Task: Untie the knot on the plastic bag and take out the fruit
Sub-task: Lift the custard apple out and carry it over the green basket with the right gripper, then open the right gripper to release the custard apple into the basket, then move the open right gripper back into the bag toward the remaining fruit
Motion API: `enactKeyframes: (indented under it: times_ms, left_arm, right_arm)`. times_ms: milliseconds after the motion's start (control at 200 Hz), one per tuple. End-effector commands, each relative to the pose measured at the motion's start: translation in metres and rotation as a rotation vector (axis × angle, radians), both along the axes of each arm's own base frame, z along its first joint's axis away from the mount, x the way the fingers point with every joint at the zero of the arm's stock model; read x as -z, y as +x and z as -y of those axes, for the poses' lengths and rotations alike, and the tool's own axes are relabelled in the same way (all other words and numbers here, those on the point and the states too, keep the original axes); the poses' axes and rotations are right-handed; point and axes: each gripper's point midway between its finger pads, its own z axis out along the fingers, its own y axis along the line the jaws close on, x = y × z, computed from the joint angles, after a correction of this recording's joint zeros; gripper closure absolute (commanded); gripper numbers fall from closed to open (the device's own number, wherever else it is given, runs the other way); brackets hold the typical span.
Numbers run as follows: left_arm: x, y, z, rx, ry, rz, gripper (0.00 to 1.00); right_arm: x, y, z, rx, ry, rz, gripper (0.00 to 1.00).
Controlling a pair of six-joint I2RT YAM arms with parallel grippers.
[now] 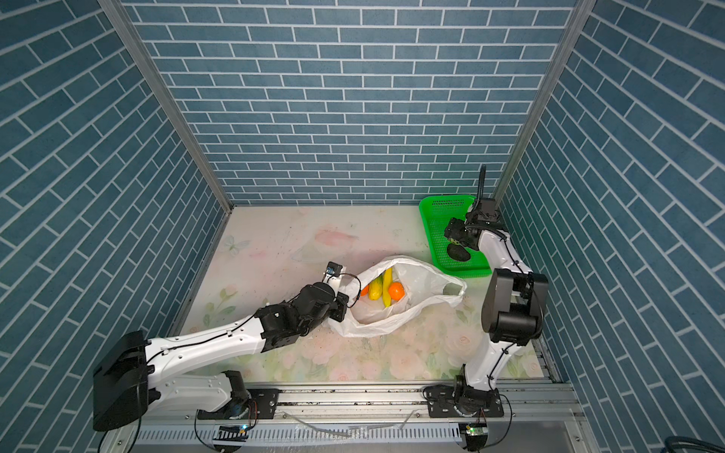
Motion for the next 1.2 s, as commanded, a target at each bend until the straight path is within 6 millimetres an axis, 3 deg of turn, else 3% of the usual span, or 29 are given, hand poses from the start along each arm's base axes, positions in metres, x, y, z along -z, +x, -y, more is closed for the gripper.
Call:
enactKeyframes:
  times_ms: [0,130,315,495,635,755,965,1190]
  left_arm:
    - [-0.002,-0.004,0.001,0.01,-0.015,0.007,1.0]
    - [-0.002,-0.005,0.001,0.009,-0.012,0.009,1.0]
    - [-0.003,-0.004,-0.001,0.003,-0.017,0.016,1.0]
    - [-0.003,-0.004,0.0,0.008,-0.018,0.021,1.0]
    - [-0.005,-0.005,-0.001,0.017,-0.01,0.028,1.0]
    - [-0.006,-0.007,-0.003,0.016,-0.018,0.025,1.0]
    - [0.0,-0.01,0.0,0.034,-0.018,0.001,1.0]
    - [-0.004,-0.013,0.001,0.052,-0.014,-0.005,1.0]
  right_arm:
    - [-0.021,0.031,0.016,0.047,-0.026,0.085,0.17]
    - [-0.008,0.037,0.022,0.061,-0.044,0.039,0.13]
    - [-0.007,0.029,0.024,0.057,-0.061,-0.007,0.05]
    - [-0.029,0.019,0.019,0.043,-0.041,-0.004,0.04]
    - [-0.058,0.001,0.002,-0.004,0.01,0.003,0.05]
    - [-0.083,-0.026,-0.018,-0.045,0.026,0.009,0.06]
    - [-0.127,-0.096,-0.068,-0.177,0.075,0.042,0.07]
    - [-0.144,-0.186,-0.138,-0.379,0.133,0.051,0.1]
